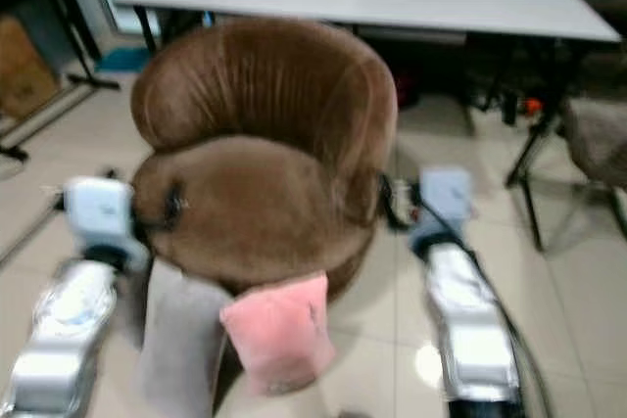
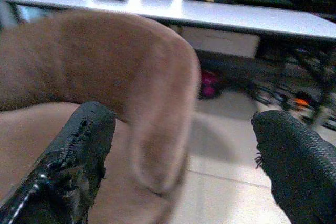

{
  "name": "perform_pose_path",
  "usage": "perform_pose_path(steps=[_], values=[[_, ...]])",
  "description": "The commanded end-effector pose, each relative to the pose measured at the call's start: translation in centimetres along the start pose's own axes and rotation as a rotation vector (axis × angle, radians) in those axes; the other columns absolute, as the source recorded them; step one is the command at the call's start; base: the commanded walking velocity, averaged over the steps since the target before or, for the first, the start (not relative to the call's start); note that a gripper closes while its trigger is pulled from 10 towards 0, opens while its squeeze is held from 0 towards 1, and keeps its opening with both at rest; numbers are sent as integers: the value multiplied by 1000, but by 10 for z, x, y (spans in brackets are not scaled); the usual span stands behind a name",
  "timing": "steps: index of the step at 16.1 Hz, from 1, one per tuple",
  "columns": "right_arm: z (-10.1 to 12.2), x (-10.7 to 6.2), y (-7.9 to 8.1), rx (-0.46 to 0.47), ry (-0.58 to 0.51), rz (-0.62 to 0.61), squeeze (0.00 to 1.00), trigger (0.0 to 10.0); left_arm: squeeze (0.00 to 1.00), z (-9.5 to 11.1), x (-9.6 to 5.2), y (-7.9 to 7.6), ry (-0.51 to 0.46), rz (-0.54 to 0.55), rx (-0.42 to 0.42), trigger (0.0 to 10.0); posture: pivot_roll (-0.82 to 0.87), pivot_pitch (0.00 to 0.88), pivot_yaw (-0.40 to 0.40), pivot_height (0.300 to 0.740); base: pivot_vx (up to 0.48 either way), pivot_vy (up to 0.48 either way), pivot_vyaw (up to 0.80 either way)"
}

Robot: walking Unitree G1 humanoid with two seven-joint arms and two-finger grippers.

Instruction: Move the pillow to the sofa from floor

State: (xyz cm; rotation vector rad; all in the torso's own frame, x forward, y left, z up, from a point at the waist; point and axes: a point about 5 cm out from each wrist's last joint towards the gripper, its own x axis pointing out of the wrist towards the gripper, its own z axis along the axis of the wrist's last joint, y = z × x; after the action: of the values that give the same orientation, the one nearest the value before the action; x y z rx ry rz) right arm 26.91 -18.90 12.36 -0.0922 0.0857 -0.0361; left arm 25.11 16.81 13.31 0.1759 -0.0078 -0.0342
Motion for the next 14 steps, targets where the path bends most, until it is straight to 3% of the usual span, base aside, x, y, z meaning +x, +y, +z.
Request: perform_pose_path(steps=[1, 5, 10, 14], values=[[6, 2, 5, 0, -30, 13, 0, 10000, 0, 2, 1, 7, -6, 19, 16, 10000, -18, 0, 26, 740, 352, 0, 0], [7, 4, 4, -7, -34, 9, 0, 10000, 0, 1, 2, 8, -1, 24, 20, 10000, -18, 0, 26, 740, 334, 0, 0], [8, 4, 6, -29, -37, 19, 0, 10000, 0, 1, 2, 8, 1, 38, 21, 10000, -19, 0, 24, 740, 0, 0, 0], [10, 6, 9, -28, -45, 33, 0, 10000, 0, 2, 2, 6, -2, 39, 36, 10000, -17, 0, 21, 740, 0, -441, 575]])
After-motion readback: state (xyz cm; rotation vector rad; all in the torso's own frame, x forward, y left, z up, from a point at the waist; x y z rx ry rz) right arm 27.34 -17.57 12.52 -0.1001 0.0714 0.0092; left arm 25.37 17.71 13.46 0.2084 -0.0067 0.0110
